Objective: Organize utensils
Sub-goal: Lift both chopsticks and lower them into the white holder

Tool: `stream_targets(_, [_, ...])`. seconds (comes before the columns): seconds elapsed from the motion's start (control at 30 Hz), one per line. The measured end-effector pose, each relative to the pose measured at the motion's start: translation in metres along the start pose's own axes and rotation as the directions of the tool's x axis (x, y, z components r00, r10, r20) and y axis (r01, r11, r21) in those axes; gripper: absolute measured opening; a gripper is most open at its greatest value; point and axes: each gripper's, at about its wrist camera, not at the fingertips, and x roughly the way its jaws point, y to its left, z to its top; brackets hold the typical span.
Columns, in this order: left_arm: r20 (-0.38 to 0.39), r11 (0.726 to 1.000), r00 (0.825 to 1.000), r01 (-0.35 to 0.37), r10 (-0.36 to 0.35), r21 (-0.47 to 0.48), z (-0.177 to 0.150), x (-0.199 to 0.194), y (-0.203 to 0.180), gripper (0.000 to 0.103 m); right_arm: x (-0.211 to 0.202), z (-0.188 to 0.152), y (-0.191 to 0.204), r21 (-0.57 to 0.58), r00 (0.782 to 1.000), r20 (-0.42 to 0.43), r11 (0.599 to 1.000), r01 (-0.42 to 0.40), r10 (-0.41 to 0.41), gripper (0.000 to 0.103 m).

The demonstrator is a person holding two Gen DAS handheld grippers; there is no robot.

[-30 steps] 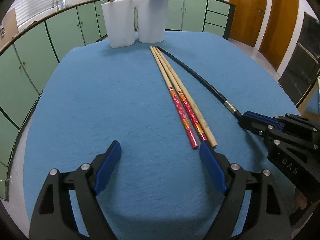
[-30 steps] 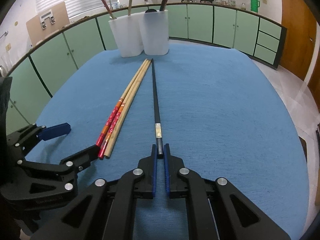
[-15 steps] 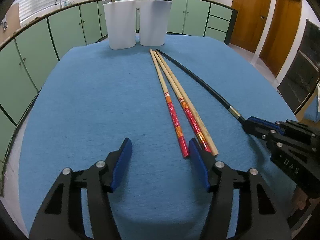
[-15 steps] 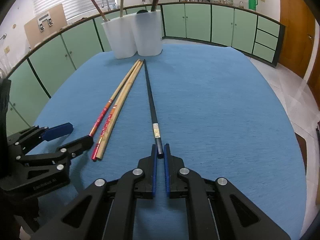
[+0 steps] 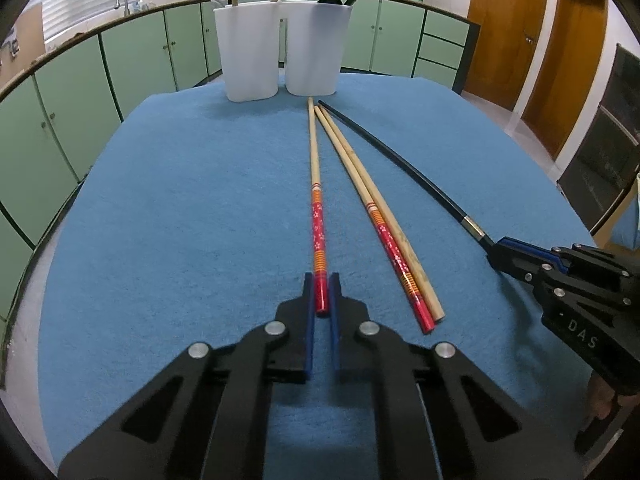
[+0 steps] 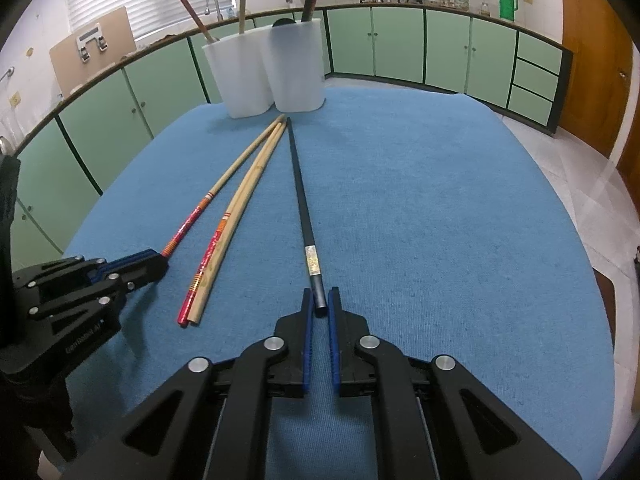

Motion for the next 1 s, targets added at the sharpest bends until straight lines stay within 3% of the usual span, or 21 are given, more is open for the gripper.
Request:
stream_targets(0.23, [0.023,1.000,1.000,0.009,-0.009,-0.013,0.003,-0.013,0.005,0.005,-0.008,0.003,-0.001,-0.010,1.000,0.012,1.000,-0.009,0.009,0.007])
stream_targets(0.4, [0.111,1.000,0.994,0.006,-0.006,0.001,0.019,-0.050,0.009,0.005,-0.030,0.016,-0.006,-0.003,0.998,0.059,1.000,-0.026,0.026,0.007])
stream_targets(0.63, [0.237,1.000,0.971,0.005,-0.012,0.030,0.049,-0.103,0.010,0.005,-0.073,0.049,-0.007,-0.044,0.989,0.147,0.999,-0.025,0.031,0.007])
stream_targets(1.0, [0.361,0.996,0.932,0.010,-0.044,0.093,0.093,-0.150,0.003,0.005,-0.123,0.119,-0.008,-0.090,0.971,0.220,0.993,-0.079,0.097,0.006])
